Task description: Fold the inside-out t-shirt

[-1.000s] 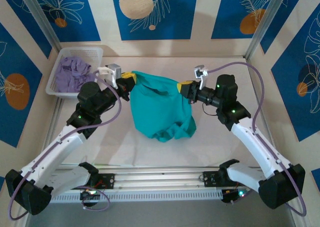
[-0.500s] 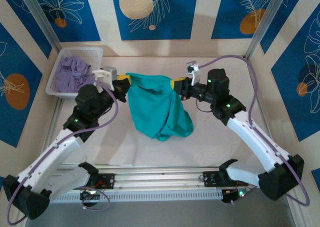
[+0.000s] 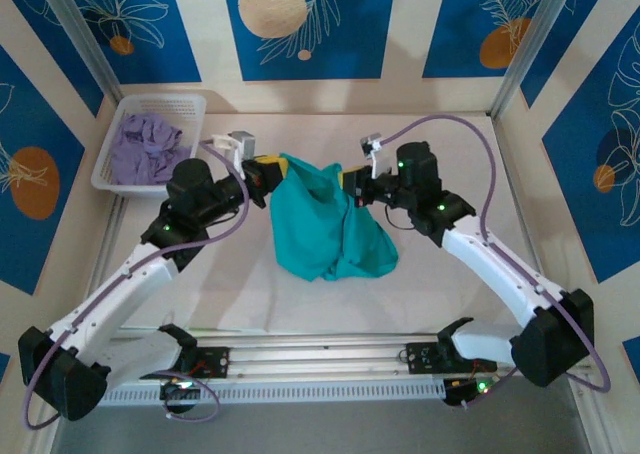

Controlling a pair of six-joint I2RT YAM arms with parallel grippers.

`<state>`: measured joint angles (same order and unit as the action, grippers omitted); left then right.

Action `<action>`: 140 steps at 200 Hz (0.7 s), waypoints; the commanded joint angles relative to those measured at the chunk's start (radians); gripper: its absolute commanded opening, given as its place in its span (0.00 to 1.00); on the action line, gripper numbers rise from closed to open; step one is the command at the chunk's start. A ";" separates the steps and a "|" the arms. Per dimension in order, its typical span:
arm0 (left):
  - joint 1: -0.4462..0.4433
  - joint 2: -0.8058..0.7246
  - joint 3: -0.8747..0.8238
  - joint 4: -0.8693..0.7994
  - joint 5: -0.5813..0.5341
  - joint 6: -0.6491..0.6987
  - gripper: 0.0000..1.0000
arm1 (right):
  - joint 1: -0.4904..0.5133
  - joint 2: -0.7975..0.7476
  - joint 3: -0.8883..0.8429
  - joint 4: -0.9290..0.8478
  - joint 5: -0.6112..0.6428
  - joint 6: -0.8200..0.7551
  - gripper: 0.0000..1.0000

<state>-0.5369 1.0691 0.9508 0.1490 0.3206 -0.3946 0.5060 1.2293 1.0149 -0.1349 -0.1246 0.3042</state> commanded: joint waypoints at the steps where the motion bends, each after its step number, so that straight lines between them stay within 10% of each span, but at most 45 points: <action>1: -0.003 -0.011 -0.036 0.018 0.100 -0.016 0.00 | 0.021 0.004 -0.038 -0.061 0.077 -0.054 0.05; 67: -0.004 -0.015 -0.118 0.017 0.151 -0.044 0.00 | 0.159 -0.189 -0.200 -0.057 0.364 -0.260 0.34; 140: -0.004 -0.009 -0.116 0.029 0.153 -0.050 0.00 | 0.301 -0.252 -0.345 0.191 0.284 -0.324 0.37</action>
<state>-0.5388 1.0691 0.8345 0.1486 0.4458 -0.4389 0.7719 0.9237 0.6708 -0.0536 0.1650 0.0315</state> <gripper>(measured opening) 0.039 0.373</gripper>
